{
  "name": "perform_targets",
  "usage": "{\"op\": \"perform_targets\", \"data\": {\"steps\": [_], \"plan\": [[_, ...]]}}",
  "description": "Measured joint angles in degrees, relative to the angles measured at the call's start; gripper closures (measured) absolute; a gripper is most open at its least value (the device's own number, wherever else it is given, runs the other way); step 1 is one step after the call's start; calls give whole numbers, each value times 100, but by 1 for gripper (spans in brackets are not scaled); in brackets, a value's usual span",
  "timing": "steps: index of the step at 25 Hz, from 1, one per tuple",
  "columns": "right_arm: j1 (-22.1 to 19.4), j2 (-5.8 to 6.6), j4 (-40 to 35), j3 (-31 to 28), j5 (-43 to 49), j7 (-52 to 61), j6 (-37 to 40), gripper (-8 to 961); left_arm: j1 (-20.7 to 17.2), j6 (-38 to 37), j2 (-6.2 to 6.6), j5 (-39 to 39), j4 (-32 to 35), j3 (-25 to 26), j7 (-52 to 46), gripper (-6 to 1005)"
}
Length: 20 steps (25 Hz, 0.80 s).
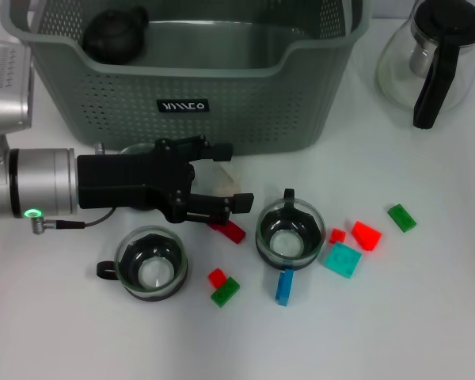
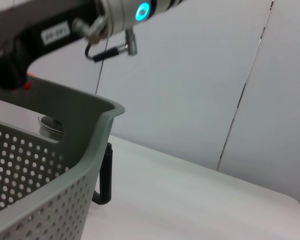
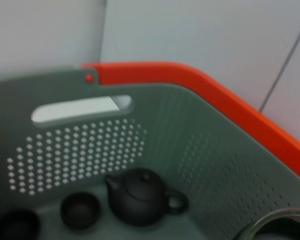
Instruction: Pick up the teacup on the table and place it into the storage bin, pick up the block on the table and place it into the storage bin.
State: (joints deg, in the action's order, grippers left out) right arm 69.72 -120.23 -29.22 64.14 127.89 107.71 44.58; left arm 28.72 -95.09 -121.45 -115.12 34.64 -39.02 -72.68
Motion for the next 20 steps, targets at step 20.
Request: {"op": "perform_targets", "data": {"steps": [20], "plan": [[-58,-9,342,403,5,52,-198,886,38,26,-2,-1,-2,0,0,102]]}}
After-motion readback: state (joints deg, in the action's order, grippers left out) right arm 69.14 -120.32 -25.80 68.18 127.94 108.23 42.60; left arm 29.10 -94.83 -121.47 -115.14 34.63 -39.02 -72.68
